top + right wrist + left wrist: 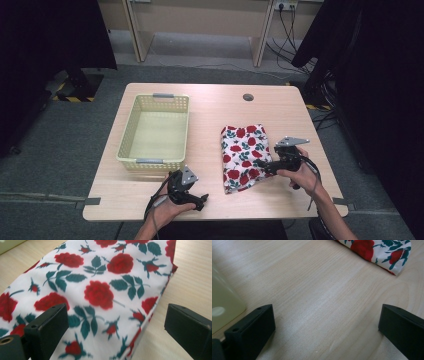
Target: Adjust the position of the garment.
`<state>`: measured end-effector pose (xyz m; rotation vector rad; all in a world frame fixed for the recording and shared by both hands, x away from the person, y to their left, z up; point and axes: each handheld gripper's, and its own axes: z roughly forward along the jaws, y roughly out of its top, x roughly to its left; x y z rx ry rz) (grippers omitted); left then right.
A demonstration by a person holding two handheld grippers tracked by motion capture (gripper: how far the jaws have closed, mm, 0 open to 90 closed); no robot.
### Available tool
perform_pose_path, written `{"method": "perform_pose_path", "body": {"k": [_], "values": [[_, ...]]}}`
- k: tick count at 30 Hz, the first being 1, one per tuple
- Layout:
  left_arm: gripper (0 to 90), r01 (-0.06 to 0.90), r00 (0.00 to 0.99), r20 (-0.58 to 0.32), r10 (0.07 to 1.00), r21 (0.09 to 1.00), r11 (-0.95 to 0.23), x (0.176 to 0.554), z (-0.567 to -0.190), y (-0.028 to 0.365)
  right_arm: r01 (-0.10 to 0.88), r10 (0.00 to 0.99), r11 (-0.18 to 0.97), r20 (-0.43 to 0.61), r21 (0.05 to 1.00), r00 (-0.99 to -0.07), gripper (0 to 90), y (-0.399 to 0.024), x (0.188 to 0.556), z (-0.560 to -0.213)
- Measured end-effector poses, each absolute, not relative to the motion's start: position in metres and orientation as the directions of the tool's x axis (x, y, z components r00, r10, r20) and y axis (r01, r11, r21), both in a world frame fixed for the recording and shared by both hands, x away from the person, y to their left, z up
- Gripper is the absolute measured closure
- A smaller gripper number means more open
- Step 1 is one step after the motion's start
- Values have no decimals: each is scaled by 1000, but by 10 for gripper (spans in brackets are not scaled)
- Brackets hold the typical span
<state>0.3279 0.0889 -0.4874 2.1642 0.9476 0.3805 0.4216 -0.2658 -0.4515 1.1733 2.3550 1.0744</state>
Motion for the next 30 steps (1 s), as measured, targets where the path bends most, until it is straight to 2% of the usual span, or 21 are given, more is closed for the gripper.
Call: {"method": "perform_pose_path", "body": {"k": [13,30], "values": [[0,513,683,-19,730,724,-461,329,-487,88,573,800,367,66,732,-597,55,-283,396,-457],[0,513,683,-19,730,724,-461,329,-487,88,575,784,388,71,720,-617,42,-286,372,-464]]}}
